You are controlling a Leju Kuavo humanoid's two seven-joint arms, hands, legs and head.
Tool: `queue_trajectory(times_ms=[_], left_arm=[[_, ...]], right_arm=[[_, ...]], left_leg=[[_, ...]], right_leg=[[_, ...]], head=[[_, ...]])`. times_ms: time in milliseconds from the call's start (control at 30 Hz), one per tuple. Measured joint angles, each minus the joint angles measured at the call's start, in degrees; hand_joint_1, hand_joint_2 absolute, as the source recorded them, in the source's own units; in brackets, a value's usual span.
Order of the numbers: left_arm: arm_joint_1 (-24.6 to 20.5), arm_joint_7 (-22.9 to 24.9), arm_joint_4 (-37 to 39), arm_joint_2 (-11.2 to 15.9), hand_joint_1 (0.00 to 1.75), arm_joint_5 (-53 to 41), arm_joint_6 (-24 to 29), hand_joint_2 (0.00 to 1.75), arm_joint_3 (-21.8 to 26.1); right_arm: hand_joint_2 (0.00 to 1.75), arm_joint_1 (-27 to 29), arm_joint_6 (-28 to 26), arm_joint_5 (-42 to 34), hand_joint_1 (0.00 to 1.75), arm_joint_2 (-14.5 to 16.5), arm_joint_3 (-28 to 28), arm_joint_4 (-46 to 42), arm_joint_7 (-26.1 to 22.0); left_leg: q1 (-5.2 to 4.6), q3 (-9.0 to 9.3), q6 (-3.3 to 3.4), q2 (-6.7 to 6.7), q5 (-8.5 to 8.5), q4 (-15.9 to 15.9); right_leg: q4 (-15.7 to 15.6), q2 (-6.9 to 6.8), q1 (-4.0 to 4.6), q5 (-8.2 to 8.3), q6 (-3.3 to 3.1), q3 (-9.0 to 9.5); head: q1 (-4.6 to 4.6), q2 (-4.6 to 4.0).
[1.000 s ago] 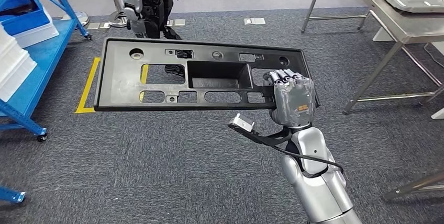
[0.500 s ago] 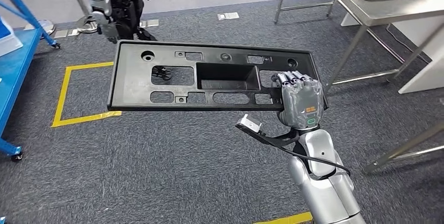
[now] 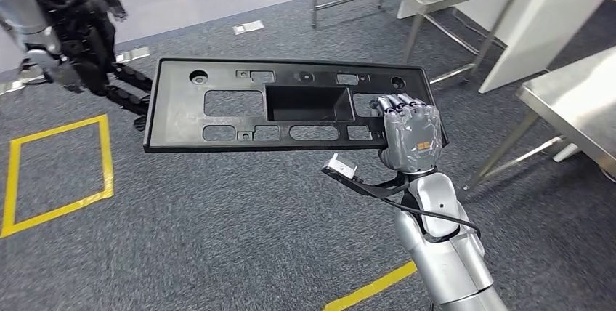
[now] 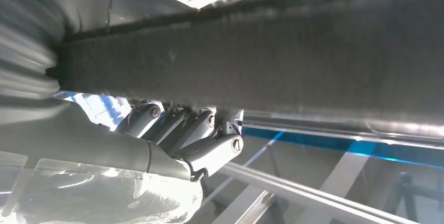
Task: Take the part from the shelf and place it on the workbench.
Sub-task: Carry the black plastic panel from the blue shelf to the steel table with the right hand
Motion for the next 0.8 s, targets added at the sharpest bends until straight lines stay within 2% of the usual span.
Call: queue_trajectory(times_ms=[33,67,133,167,200,267,333,367,400,433,467,500,533,567,600,633,667,700,733,767,800], left_arm=[[0.0,0.0,0.0,0.0,0.00,0.0,0.0,1.75,0.0],[0.0,0.1,0.0,0.0,0.00,0.0,-0.1,1.75,0.0],[0.0,0.2,0.0,0.0,0.00,-0.1,-0.3,1.75,0.0],[-0.1,0.2,0.0,0.0,0.00,-0.1,-0.3,1.75,0.0],[0.0,0.3,0.0,-0.1,0.00,-0.1,-0.3,1.75,0.0],[0.1,0.3,0.0,-0.1,0.00,-0.1,-0.4,1.75,0.0],[0.2,0.2,0.0,-0.1,0.00,-0.1,-0.4,1.75,0.0],[0.2,0.2,0.0,0.0,0.00,-0.1,-0.4,1.75,0.0],[0.1,0.2,0.0,0.0,0.00,-0.1,-0.4,1.75,0.0],[0.1,0.2,0.0,-0.1,0.00,-0.1,-0.4,1.75,0.0],[0.1,0.2,0.0,-0.1,0.00,-0.1,-0.4,1.75,0.0],[0.1,0.2,0.0,-0.1,0.00,-0.1,-0.4,1.75,0.0],[0.1,0.2,0.0,-0.1,0.00,-0.1,-0.4,1.75,0.0],[0.1,0.2,0.0,-0.1,0.00,-0.1,-0.3,1.75,0.0],[0.1,0.2,0.0,-0.1,0.00,-0.1,-0.3,1.75,0.0],[0.0,0.2,0.0,-0.1,0.00,0.0,-0.3,1.75,0.0],[0.0,0.2,0.0,-0.1,0.00,0.0,-0.3,1.75,0.0],[-0.1,0.2,0.0,-0.1,0.00,0.0,-0.3,1.75,0.0],[-0.1,0.2,-0.1,-0.1,0.00,0.0,-0.3,1.75,0.0],[-0.1,0.2,-0.1,-0.1,0.00,0.0,-0.3,1.75,0.0],[-0.1,0.2,-0.1,-0.1,0.00,0.0,-0.2,1.75,0.1]], right_arm=[[1.75,-0.1,0.0,-0.1,1.75,0.0,0.0,0.0,-0.1],[1.75,-0.3,0.0,-0.2,1.75,-0.1,-0.1,0.1,-0.2],[1.75,-0.5,-0.1,-0.5,1.75,-0.3,-0.3,0.2,-0.7],[1.75,-0.6,-0.1,-0.7,1.75,-0.5,-0.5,0.3,-1.0],[1.75,-1.0,-0.1,-0.9,1.75,-0.7,-0.6,0.5,-1.1],[1.75,-1.9,-0.1,-1.2,1.75,-0.9,-0.8,0.9,-1.3],[1.75,-2.2,-0.2,-1.4,1.75,-1.2,-0.9,1.2,-1.3],[1.75,-2.1,-0.3,-1.5,1.75,-1.4,-1.0,1.3,-1.2],[1.75,-2.0,-0.3,-1.6,1.75,-1.6,-1.1,1.3,-1.2],[1.75,-1.9,-0.3,-1.7,1.75,-1.9,-1.2,1.4,-1.1],[1.75,-1.9,-0.3,-1.7,1.75,-2.2,-1.4,1.4,-1.1],[1.75,-1.9,-0.3,-1.8,1.75,-2.3,-1.5,1.4,-1.1],[1.75,-2.0,-0.4,-1.8,1.75,-2.5,-1.6,1.4,-1.1],[1.75,-2.0,-0.4,-1.9,1.75,-2.6,-1.7,1.4,-1.0],[1.75,-2.1,-0.5,-1.9,1.75,-2.7,-1.8,1.4,-1.0],[1.75,-2.1,-0.5,-1.9,1.75,-2.8,-1.8,1.3,-1.0],[1.75,-2.0,-0.5,-2.0,1.75,-3.0,-1.9,1.3,-1.0],[1.75,-2.0,-0.5,-2.0,1.75,-3.1,-2.0,1.3,-1.0],[1.75,-2.1,-0.5,-2.0,1.75,-3.1,-2.0,1.3,-1.0],[1.75,-2.1,-0.5,-2.0,1.75,-3.1,-2.0,1.3,-1.0],[1.75,-2.1,-0.5,-2.1,1.75,-3.1,-2.0,1.3,-0.9]], left_leg=[[0.00,1.03,0.06,-0.98,0.77,-2.4],[-0.11,1.48,0.13,-1.49,0.83,-3.4],[-0.44,1.79,0.61,-0.31,0.97,-4.0],[-0.52,2.00,1.07,0.37,1.21,-4.4],[-0.54,2.19,1.51,1.15,1.48,-4.8],[-0.67,2.36,2.13,2.76,1.72,-5.3],[-0.79,2.32,2.28,4.40,1.62,-5.3],[-0.80,2.32,2.27,5.19,1.56,-5.3],[-0.79,2.34,2.20,5.91,1.49,-5.3],[-0.77,2.41,2.07,6.59,1.39,-5.2],[-0.82,2.54,1.87,7.21,1.26,-5.2],[-1.01,2.65,1.56,7.80,1.04,-5.1],[-1.23,2.82,1.24,8.40,0.83,-5.0],[-1.47,3.00,0.93,9.05,0.62,-4.9],[-1.60,3.19,0.65,9.76,0.44,-4.9],[-1.55,3.42,0.39,10.49,0.27,-5.0],[-1.35,3.54,0.06,10.44,-0.11,-4.7],[-1.10,3.31,-0.21,9.49,-0.92,-3.8],[-0.87,2.50,-0.45,7.86,-2.32,-1.7],[-0.71,0.99,-0.60,5.83,-4.21,1.7],[-0.65,-0.96,-0.67,4.35,-6.13,5.7]], right_leg=[[0.0,0.65,0.02,0.05,0.20,-0.17],[0.0,1.27,0.03,0.11,0.53,-0.39],[-0.2,2.21,-0.12,0.33,1.39,-0.83],[0.2,1.37,-0.07,0.12,1.67,-1.23],[1.6,-0.11,0.01,-0.52,1.73,-2.06],[7.6,-3.77,0.12,-3.18,1.40,-5.29],[14.8,-4.94,0.00,-5.80,1.41,-8.93],[16.4,-5.17,-0.10,-6.15,1.75,-9.64],[15.7,-5.46,-0.19,-5.67,2.25,-9.15],[12.7,-6.12,-0.31,-4.48,2.80,-7.42],[8.3,-7.58,-0.37,-3.04,3.22,-4.94],[4.1,-9.20,-0.15,-1.83,3.36,-2.57],[1.2,-10.38,0.06,-0.96,3.18,-0.88],[-0.3,-10.94,0.27,-0.57,2.88,-0.06],[-0.6,-10.46,0.49,-0.46,2.56,0.06],[-0.6,-9.54,0.31,-0.35,2.16,0.04],[-0.6,-8.74,0.04,-0.29,1.85,0.11],[-0.7,-8.02,-0.23,-0.21,1.35,0.21],[-0.8,-7.35,-0.52,-0.13,0.80,0.35],[-0.9,-6.65,-0.60,-0.10,0.41,0.39],[-0.8,-5.93,-0.56,-0.10,0.11,0.41]], head=[[0.05,0.00],[0.12,0.00],[0.26,0.00],[0.33,0.01],[0.59,0.01],[1.14,0.01],[1.44,0.00],[1.49,0.00],[1.59,0.00],[1.68,0.00],[1.82,0.00],[2.13,0.00],[2.26,0.00],[2.24,0.00],[2.11,0.00],[1.80,0.00],[1.54,0.00],[1.38,0.01],[1.17,0.01],[0.90,0.01],[0.67,0.01]])
